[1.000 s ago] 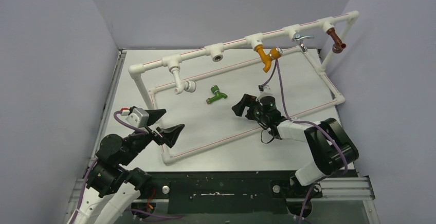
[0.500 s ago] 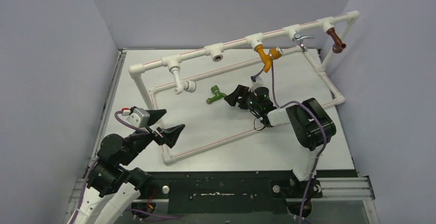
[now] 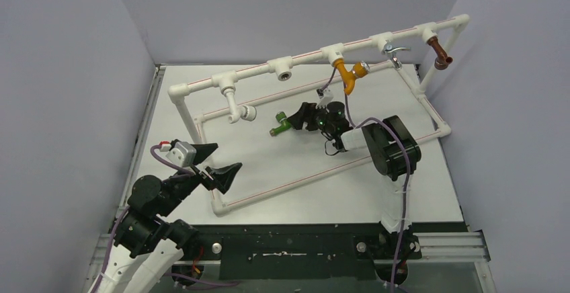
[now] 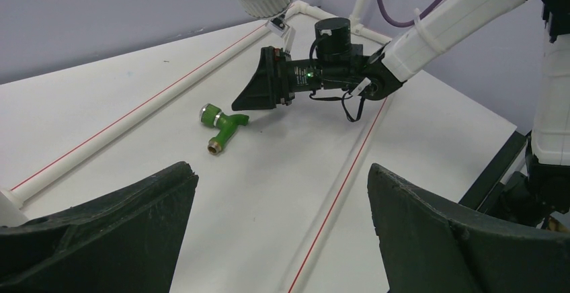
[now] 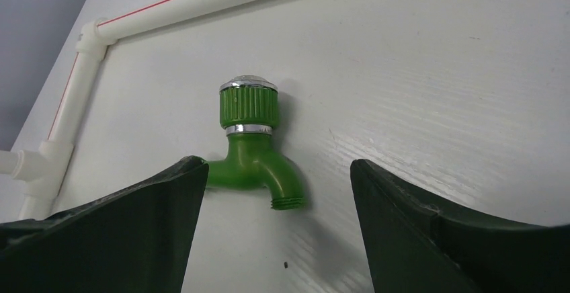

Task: Install the water faucets

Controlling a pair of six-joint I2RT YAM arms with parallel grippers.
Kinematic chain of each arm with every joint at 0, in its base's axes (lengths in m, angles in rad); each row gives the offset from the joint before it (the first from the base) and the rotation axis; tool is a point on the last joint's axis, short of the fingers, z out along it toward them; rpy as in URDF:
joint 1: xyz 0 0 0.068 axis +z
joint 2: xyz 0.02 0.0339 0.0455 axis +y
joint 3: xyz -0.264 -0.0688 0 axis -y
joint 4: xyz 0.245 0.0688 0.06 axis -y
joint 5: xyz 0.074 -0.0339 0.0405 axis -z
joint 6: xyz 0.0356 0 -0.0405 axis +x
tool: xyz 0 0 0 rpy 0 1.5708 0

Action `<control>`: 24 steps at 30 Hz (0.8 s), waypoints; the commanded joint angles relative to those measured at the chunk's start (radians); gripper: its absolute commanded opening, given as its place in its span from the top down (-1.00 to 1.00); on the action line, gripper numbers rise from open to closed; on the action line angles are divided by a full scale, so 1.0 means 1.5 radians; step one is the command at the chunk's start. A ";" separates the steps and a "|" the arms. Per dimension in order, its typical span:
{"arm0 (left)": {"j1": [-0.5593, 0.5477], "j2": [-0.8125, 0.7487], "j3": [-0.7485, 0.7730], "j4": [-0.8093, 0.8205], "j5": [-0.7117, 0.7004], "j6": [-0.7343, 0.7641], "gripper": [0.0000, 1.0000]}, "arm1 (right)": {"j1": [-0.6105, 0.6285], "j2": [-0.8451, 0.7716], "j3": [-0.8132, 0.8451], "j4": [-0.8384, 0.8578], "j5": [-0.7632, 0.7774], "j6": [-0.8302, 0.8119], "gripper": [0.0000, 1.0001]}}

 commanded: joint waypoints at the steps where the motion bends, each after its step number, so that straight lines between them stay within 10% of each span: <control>1: -0.001 -0.004 0.005 0.025 0.011 0.009 -0.95 | 0.001 0.037 0.047 0.052 -0.051 -0.053 -0.58; 24: -0.001 -0.009 0.002 0.028 0.015 0.010 -0.95 | 0.058 0.123 0.199 -0.103 -0.043 -0.199 -0.55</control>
